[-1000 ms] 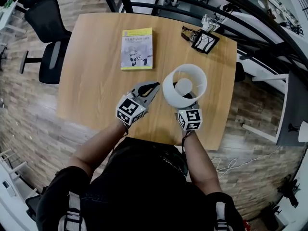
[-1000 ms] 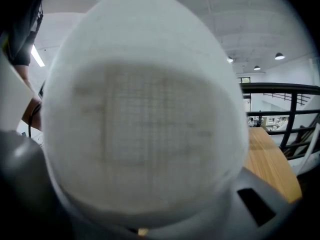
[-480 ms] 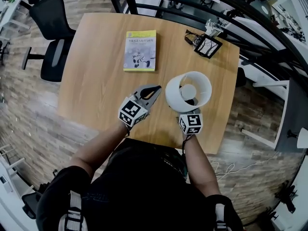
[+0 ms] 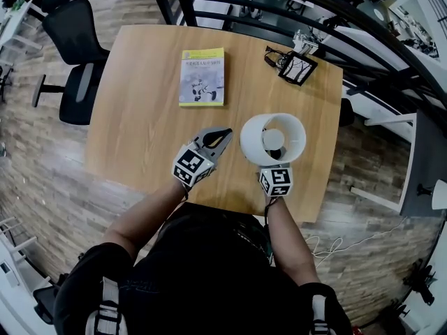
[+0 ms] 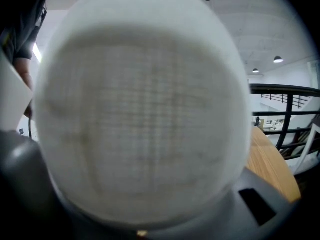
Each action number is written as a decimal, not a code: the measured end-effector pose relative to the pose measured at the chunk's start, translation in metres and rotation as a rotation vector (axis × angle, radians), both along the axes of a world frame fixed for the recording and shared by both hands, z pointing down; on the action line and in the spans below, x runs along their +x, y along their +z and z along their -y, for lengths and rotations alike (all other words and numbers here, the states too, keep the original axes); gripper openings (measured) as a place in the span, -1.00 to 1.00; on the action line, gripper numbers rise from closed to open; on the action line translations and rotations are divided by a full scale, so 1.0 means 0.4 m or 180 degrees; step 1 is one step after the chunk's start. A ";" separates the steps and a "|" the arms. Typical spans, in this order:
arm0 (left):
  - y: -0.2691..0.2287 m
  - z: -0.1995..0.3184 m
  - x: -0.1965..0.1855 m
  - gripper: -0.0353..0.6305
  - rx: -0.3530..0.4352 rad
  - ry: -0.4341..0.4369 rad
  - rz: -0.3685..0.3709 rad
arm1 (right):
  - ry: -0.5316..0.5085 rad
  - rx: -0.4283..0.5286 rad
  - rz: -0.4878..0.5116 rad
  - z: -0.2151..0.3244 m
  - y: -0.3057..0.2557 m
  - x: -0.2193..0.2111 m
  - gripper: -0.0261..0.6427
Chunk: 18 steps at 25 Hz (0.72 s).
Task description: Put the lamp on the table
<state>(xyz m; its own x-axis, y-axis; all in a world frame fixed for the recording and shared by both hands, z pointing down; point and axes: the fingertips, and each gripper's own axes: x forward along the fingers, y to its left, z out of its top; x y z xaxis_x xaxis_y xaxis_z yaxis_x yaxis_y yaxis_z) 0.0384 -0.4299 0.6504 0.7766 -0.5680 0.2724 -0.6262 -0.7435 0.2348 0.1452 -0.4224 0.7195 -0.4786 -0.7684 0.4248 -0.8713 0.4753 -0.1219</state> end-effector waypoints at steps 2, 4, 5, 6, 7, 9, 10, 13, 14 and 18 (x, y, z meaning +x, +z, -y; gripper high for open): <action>0.003 -0.010 -0.002 -0.87 -0.0007 0.0017 0.0024 | 0.0023 0.0002 -0.0013 -0.006 0.001 0.004 -0.53; 0.003 -0.020 -0.002 -0.87 -0.0005 0.0034 0.0036 | 0.0040 -0.0006 -0.0025 -0.010 0.002 0.011 -0.53; 0.002 -0.024 -0.002 -0.87 -0.0005 0.0041 0.0037 | 0.0047 -0.0014 -0.0027 -0.011 0.004 0.014 -0.53; -0.001 -0.028 -0.003 -0.87 -0.0007 0.0047 0.0033 | 0.0057 -0.0018 -0.0034 -0.012 0.005 0.016 -0.53; -0.004 -0.031 -0.004 -0.87 -0.0005 0.0054 0.0029 | 0.0071 -0.0019 -0.0043 -0.014 0.006 0.017 -0.53; -0.010 -0.039 -0.008 -0.87 0.0011 0.0067 0.0024 | 0.0101 -0.0023 -0.0061 -0.024 0.011 0.020 -0.53; -0.014 -0.044 -0.012 -0.87 0.0021 0.0066 0.0022 | 0.0117 -0.0031 -0.0069 -0.034 0.015 0.022 -0.53; -0.028 -0.061 -0.022 -0.87 0.0049 0.0074 0.0012 | 0.0203 -0.0022 -0.0067 -0.067 0.013 0.035 -0.53; -0.030 -0.067 -0.026 -0.87 0.0062 0.0091 0.0013 | 0.0243 0.0005 -0.0063 -0.075 0.007 0.039 -0.53; -0.038 -0.097 -0.039 -0.87 0.0157 0.0193 0.0035 | 0.0371 0.0113 -0.0074 -0.110 -0.020 0.042 -0.60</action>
